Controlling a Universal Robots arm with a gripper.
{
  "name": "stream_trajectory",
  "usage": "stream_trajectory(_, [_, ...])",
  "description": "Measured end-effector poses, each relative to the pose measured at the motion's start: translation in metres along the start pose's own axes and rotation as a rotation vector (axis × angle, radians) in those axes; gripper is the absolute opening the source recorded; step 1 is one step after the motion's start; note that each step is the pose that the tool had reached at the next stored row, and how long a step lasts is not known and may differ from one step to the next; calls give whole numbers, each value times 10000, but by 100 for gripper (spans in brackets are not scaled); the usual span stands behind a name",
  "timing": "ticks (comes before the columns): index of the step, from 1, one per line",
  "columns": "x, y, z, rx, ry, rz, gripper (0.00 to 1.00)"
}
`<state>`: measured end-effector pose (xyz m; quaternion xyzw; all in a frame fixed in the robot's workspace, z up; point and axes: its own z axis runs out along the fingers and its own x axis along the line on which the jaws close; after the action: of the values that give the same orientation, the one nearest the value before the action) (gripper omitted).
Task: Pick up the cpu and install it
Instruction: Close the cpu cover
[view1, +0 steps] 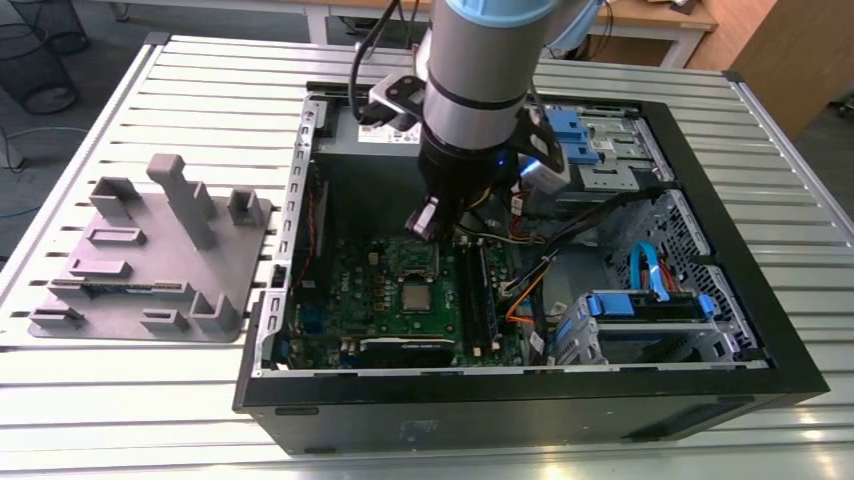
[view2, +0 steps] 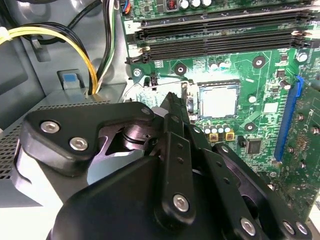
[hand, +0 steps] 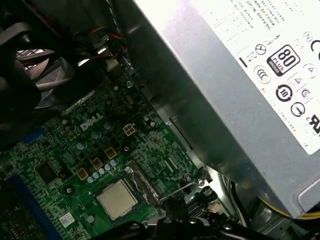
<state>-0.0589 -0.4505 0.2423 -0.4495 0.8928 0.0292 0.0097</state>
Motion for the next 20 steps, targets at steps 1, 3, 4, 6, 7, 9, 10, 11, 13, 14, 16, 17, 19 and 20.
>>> stream_trajectory(1, [7, -4, -1, 2, 4, -4, 11])
stream_trajectory(3, [22, -13, -2, 8, 12, -14, 11])
stream_trajectory(4, [30, -18, -2, 11, 16, -19, 11])
stream_trajectory(6, [47, -29, -3, 16, 24, -29, 11])
stream_trajectory(7, [55, -34, -3, 18, 27, -33, 11])
stream_trajectory(9, [70, -44, -5, 23, 36, -44, 11])
stream_trajectory(10, [79, -50, -5, 26, 40, -51, 11])
stream_trajectory(11, [86, -55, -6, 28, 43, -57, 11])
stream_trajectory(13, [102, -66, -7, 32, 50, -70, 11])
stream_trajectory(14, [109, -71, -8, 35, 54, -76, 11])
stream_trajectory(16, [123, -80, -9, 40, 64, -89, 11])
stream_trajectory(17, [129, -85, -10, 43, 69, -95, 11])
stream_trajectory(19, [135, -88, -10, 51, 80, -103, 11])
stream_trajectory(20, [135, -88, -10, 57, 88, -107, 11])
